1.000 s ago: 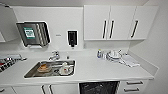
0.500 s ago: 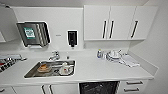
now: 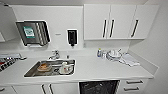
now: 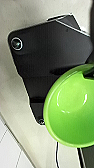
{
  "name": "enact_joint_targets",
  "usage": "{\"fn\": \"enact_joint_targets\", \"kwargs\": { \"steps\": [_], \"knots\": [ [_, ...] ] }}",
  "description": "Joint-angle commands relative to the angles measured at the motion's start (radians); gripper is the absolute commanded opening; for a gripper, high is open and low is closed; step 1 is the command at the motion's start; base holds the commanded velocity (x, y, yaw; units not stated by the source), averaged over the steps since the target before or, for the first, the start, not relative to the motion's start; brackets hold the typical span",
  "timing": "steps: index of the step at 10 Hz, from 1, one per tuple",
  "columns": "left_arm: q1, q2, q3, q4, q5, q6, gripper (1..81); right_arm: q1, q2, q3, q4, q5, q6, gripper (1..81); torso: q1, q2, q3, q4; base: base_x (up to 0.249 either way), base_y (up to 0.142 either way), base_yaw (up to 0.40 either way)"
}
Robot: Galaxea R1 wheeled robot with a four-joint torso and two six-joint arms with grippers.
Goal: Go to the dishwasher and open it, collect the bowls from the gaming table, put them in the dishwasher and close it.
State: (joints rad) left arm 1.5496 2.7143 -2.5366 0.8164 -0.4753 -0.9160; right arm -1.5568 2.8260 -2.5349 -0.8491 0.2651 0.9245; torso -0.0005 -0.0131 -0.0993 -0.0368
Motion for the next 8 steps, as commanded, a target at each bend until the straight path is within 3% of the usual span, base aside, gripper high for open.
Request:
{"fn": "enact_joint_targets", "kwargs": {
  "steps": [1, 4, 5, 7, 8],
  "knots": [
    [-0.076, -0.106, 0.101, 0.032, -0.037, -0.054, 1.0, 0.036, -0.014, 0.006, -0.007, -0.023, 0.004, 1.0, 0.001, 0.000, -0.091, 0.000, 0.000, 0.000, 0.000],
    [-0.153, -0.310, 0.396, 0.032, -0.023, -0.073, 1.0, 0.037, -0.012, 0.009, -0.007, -0.023, 0.002, 1.0, 0.001, 0.000, -0.185, 0.000, 0.000, 0.000, 0.000],
    [-0.191, -0.356, 0.502, 0.041, 0.028, -0.073, 1.0, 0.039, -0.012, 0.009, -0.007, -0.023, 0.002, 1.0, 0.001, 0.000, -0.215, 0.000, 0.000, 0.000, 0.000],
    [-0.261, -0.382, 0.703, 0.056, 0.231, -0.041, 1.0, 0.040, -0.011, 0.010, -0.004, -0.023, 0.004, 1.0, 0.001, 0.001, -0.279, 0.000, 0.000, 0.000, 0.000],
    [-0.303, -0.385, 0.769, 0.055, 0.292, -0.026, 1.0, 0.040, -0.009, 0.010, -0.004, -0.023, 0.002, 1.0, 0.001, 0.001, -0.311, 0.000, 0.000, 0.000, 0.000]
  ]
}}
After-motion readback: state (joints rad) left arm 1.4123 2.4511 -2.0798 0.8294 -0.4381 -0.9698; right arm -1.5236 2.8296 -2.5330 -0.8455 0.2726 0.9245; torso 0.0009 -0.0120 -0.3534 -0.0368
